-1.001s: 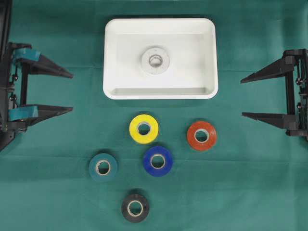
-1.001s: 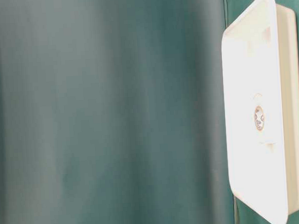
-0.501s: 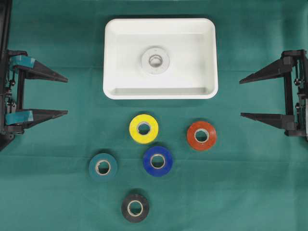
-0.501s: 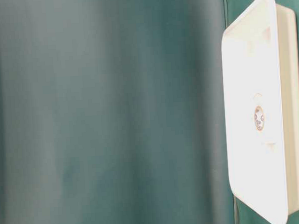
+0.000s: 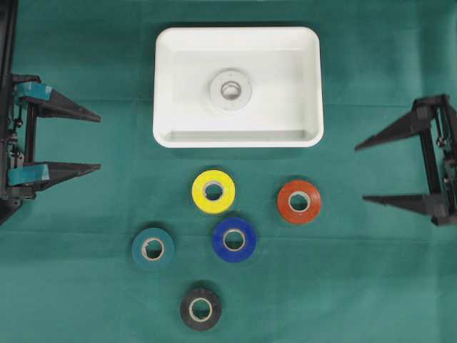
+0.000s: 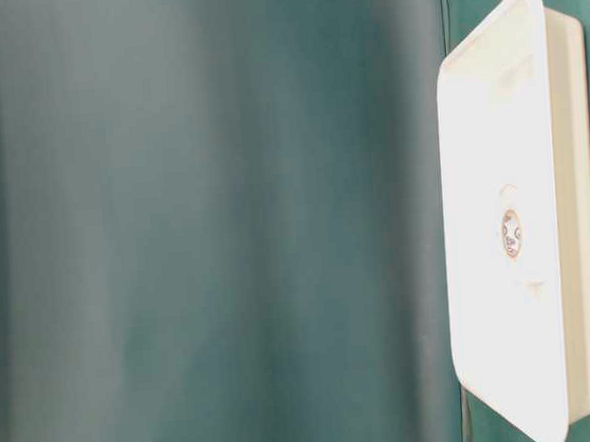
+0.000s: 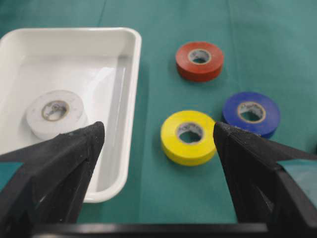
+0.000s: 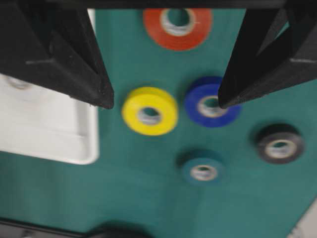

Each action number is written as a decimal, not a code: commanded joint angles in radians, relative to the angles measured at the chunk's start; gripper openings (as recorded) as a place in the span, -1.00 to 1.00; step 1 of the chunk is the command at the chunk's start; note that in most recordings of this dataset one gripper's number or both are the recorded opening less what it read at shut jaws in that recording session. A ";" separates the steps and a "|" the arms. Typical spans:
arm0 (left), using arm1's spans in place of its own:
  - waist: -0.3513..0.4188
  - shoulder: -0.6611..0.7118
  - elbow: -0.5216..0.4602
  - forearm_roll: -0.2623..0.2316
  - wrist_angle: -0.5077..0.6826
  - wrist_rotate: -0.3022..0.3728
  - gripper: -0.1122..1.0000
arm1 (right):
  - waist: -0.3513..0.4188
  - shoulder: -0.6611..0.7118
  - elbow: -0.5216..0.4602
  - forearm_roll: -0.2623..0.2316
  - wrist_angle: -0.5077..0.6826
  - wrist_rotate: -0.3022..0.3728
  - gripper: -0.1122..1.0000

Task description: Pick up the tape from a random location and place it into the white case.

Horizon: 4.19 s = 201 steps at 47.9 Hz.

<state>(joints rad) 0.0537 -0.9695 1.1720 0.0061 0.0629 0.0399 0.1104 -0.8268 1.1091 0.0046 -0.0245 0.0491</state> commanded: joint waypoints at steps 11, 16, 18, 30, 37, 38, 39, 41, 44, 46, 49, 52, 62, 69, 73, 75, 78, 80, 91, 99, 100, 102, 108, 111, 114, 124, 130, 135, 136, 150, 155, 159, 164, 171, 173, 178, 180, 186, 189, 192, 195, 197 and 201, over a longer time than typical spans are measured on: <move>0.002 0.005 -0.012 -0.002 -0.009 -0.002 0.83 | 0.078 0.025 -0.017 0.003 0.005 0.012 0.85; 0.002 0.005 -0.012 -0.002 -0.009 -0.002 0.83 | 0.078 0.026 -0.015 -0.002 0.006 0.012 0.85; 0.002 0.005 -0.014 -0.002 -0.009 -0.002 0.83 | 0.078 0.026 -0.015 -0.003 0.006 0.012 0.85; 0.002 0.005 -0.012 -0.002 -0.009 -0.003 0.83 | 0.080 0.052 -0.028 0.000 -0.005 0.015 0.85; 0.002 0.008 -0.012 -0.003 -0.015 -0.003 0.83 | 0.086 0.153 -0.084 -0.005 -0.037 0.014 0.85; 0.002 0.009 -0.012 -0.002 -0.017 -0.003 0.83 | 0.086 0.170 -0.094 -0.005 -0.041 0.012 0.85; 0.002 0.009 -0.012 -0.003 -0.018 -0.003 0.83 | 0.086 0.187 -0.104 -0.005 -0.046 0.012 0.85; 0.003 0.011 -0.012 -0.003 -0.020 -0.003 0.83 | 0.087 0.222 -0.126 -0.005 -0.055 0.012 0.85; 0.002 0.012 -0.012 -0.002 -0.020 -0.003 0.83 | 0.087 0.272 -0.158 -0.005 -0.069 0.012 0.85; 0.002 0.012 -0.012 -0.003 -0.021 -0.003 0.83 | 0.087 0.302 -0.181 -0.005 -0.078 0.012 0.85; 0.003 0.012 -0.012 -0.003 -0.020 -0.005 0.83 | 0.087 0.357 -0.221 -0.005 -0.091 0.012 0.85; 0.003 0.012 -0.014 -0.003 -0.020 -0.005 0.83 | 0.087 0.400 -0.258 -0.006 -0.097 0.012 0.85; 0.002 0.012 -0.014 -0.003 -0.029 -0.005 0.83 | 0.087 0.548 -0.393 -0.006 -0.106 0.012 0.85; 0.002 0.012 -0.014 -0.003 -0.043 -0.006 0.83 | 0.087 0.627 -0.472 -0.006 -0.104 0.012 0.85; 0.002 0.012 -0.014 -0.003 -0.044 -0.006 0.83 | 0.087 0.660 -0.509 -0.006 -0.098 0.012 0.85; 0.002 0.014 -0.012 -0.003 -0.044 -0.005 0.83 | 0.087 0.672 -0.523 -0.006 -0.094 0.012 0.85; 0.002 0.012 -0.012 -0.003 -0.044 -0.006 0.83 | 0.087 0.684 -0.537 -0.006 -0.081 0.012 0.85; 0.003 0.014 -0.014 -0.005 -0.044 -0.006 0.83 | 0.087 0.689 -0.545 -0.005 -0.072 0.014 0.85; 0.002 0.017 -0.012 -0.003 -0.043 -0.006 0.83 | 0.087 0.695 -0.594 0.002 0.058 0.051 0.85; 0.002 0.029 -0.012 -0.003 -0.044 -0.006 0.83 | 0.087 0.721 -0.669 0.002 0.261 0.092 0.85; 0.003 0.031 -0.012 -0.003 -0.044 -0.006 0.83 | 0.087 0.727 -0.680 0.000 0.288 0.097 0.85; 0.002 0.037 -0.012 -0.003 -0.044 -0.006 0.83 | 0.087 0.739 -0.704 -0.003 0.342 0.106 0.85; 0.002 0.048 -0.012 -0.005 -0.044 -0.006 0.83 | 0.087 0.792 -0.790 -0.003 0.514 0.123 0.85; 0.002 0.052 -0.014 -0.003 -0.044 -0.006 0.83 | 0.087 0.816 -0.828 -0.005 0.588 0.124 0.85; 0.002 0.054 -0.014 -0.003 -0.044 -0.006 0.83 | 0.087 0.839 -0.867 -0.005 0.653 0.124 0.85; 0.002 0.054 -0.014 -0.003 -0.044 -0.006 0.83 | 0.087 0.900 -0.974 -0.009 0.836 0.124 0.85; 0.002 0.054 -0.014 -0.003 -0.044 -0.006 0.83 | 0.089 0.911 -0.992 -0.009 0.862 0.124 0.85; 0.002 0.054 -0.014 -0.005 -0.044 -0.006 0.83 | 0.091 0.911 -0.994 -0.009 0.862 0.124 0.85; 0.003 0.054 -0.014 -0.005 -0.044 -0.006 0.83 | 0.092 0.911 -0.994 -0.009 0.861 0.124 0.85; 0.002 0.054 -0.014 -0.003 -0.044 -0.006 0.83 | 0.098 0.911 -0.994 -0.009 0.856 0.124 0.85; 0.003 0.054 -0.014 -0.005 -0.044 -0.006 0.83 | 0.100 0.911 -0.992 -0.009 0.856 0.124 0.85; 0.003 0.054 -0.014 -0.003 -0.044 -0.006 0.83 | 0.103 0.911 -0.992 -0.009 0.856 0.124 0.85; 0.002 0.054 -0.014 -0.005 -0.044 -0.006 0.83 | 0.103 0.911 -0.992 -0.011 0.856 0.124 0.85; 0.002 0.054 -0.014 -0.003 -0.044 -0.006 0.83 | 0.104 0.911 -0.992 -0.014 0.856 0.124 0.85; 0.003 0.054 -0.014 -0.005 -0.044 -0.006 0.83 | 0.104 0.911 -0.992 -0.014 0.856 0.124 0.85; 0.002 0.054 -0.012 -0.003 -0.044 -0.006 0.83 | 0.104 0.911 -0.992 -0.014 0.856 0.124 0.85; 0.002 0.054 -0.014 -0.003 -0.044 -0.006 0.83 | 0.104 0.911 -0.992 -0.012 0.856 0.124 0.85; 0.003 0.054 -0.014 -0.005 -0.044 -0.006 0.83 | 0.104 0.911 -0.991 -0.012 0.850 0.124 0.85; 0.002 0.054 -0.014 -0.003 -0.044 -0.006 0.83 | 0.104 0.911 -0.989 -0.014 0.842 0.123 0.85; 0.002 0.054 -0.014 -0.003 -0.044 -0.006 0.83 | 0.107 0.911 -0.986 -0.017 0.831 0.124 0.85; 0.002 0.054 -0.012 -0.005 -0.044 -0.006 0.83 | 0.109 0.914 -0.980 -0.020 0.822 0.124 0.85; 0.002 0.054 -0.012 -0.003 -0.044 -0.006 0.83 | 0.110 0.917 -0.979 -0.021 0.818 0.124 0.85; 0.002 0.054 -0.014 -0.003 -0.043 -0.006 0.83 | 0.112 0.937 -0.973 -0.021 0.807 0.124 0.85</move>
<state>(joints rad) 0.0537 -0.9219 1.1720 0.0031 0.0276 0.0353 0.2163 0.1089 0.1427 -0.0153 0.7961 0.1718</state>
